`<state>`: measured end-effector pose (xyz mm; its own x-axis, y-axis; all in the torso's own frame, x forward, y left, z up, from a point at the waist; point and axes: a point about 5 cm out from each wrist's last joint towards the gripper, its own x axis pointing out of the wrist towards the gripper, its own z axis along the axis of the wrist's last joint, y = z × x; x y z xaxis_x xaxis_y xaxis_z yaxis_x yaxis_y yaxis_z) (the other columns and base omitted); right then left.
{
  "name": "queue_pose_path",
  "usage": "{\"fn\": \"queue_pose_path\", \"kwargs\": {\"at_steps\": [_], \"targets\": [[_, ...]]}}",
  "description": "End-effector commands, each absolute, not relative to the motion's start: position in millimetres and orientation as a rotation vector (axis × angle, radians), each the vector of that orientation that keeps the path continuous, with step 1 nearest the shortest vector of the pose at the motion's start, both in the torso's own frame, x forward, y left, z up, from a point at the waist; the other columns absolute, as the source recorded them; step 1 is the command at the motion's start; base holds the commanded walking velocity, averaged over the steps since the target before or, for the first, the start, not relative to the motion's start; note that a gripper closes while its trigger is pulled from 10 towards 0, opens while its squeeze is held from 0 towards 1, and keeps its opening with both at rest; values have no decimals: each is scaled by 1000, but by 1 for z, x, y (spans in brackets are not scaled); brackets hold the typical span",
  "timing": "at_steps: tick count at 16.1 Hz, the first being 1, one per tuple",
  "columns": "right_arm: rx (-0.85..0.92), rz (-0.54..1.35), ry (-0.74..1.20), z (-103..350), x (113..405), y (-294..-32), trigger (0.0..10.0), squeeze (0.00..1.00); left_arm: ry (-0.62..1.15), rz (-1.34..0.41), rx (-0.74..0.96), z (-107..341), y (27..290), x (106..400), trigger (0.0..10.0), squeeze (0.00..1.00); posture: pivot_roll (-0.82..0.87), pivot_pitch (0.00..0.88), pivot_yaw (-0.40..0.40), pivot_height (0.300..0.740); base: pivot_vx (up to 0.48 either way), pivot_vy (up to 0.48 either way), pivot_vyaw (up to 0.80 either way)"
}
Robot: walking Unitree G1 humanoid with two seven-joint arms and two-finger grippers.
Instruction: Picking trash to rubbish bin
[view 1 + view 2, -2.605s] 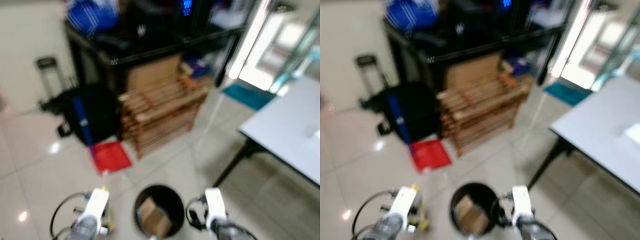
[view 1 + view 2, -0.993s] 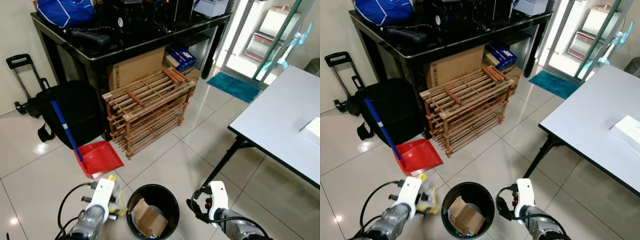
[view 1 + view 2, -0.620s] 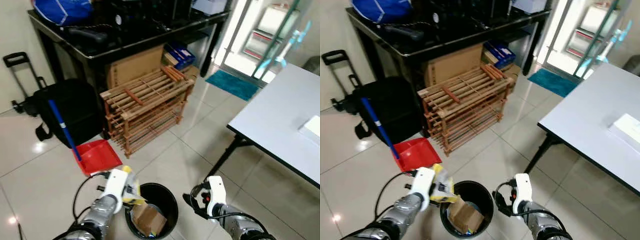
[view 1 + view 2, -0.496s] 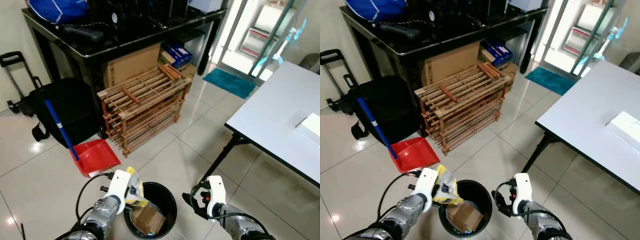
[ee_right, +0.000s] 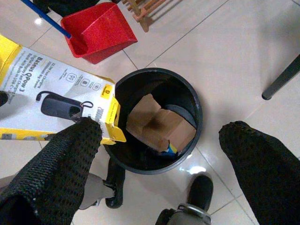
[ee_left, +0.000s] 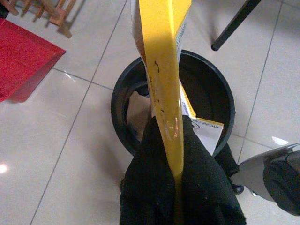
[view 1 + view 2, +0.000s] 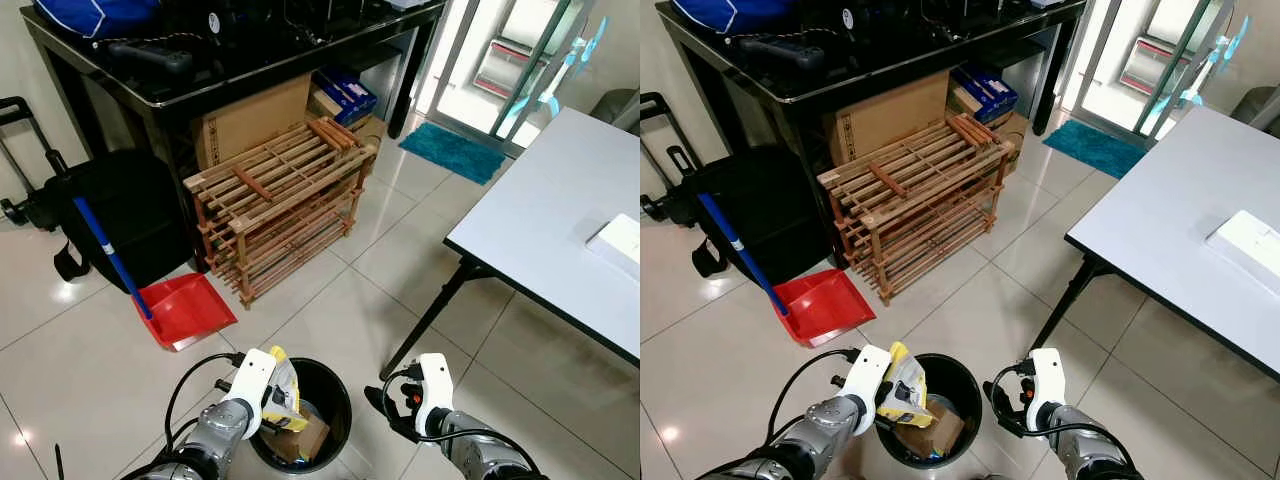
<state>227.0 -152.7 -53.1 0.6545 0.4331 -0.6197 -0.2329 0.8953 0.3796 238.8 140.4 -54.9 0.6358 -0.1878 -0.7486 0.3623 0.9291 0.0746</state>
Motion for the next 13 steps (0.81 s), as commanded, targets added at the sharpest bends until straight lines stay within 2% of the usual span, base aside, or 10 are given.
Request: {"fn": "queue_pose_path", "kwargs": {"at_steps": [1, 13], "targets": [[281, 381, 748, -50, 231, -155, 10000, 0, 833, -327, 249, -55, 140, 239, 10000, 1000, -43, 96, -96, 740, 0, 0, 0], [285, 385, 749, -49, 232, -150, 10000, 0, 840, -317, 270, -56, 147, 237, 10000, 1000, -35, 93, -95, 740, 0, 0, 0]]}}
